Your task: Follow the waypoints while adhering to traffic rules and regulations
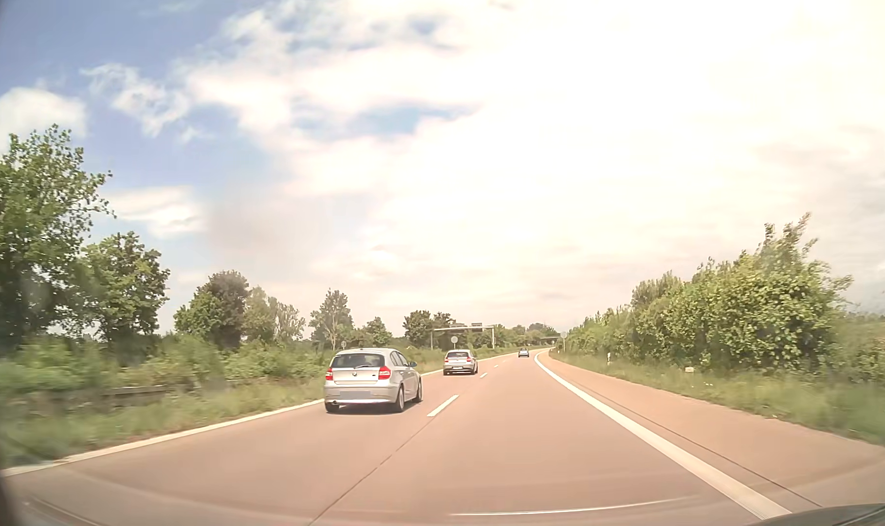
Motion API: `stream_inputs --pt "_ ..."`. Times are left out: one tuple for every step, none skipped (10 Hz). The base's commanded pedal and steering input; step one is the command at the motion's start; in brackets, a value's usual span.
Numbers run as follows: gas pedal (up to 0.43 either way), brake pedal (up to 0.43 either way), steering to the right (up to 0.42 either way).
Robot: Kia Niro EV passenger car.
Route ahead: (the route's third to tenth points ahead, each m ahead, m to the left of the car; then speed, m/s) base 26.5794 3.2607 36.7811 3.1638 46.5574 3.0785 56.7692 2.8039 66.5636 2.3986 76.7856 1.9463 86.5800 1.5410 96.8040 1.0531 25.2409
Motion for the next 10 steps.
stream_inputs --pt "0.268 0.000 0.003" --pt "0.268 0.000 0.003" --pt "0.268 0.000 0.003" --pt "0.268 0.000 0.003" --pt "0.260 0.000 0.003" --pt "0.260 0.000 0.003" --pt "0.260 0.000 0.002" --pt "0.260 0.000 0.003" --pt "0.260 0.000 0.003" --pt "0.260 0.000 0.004"
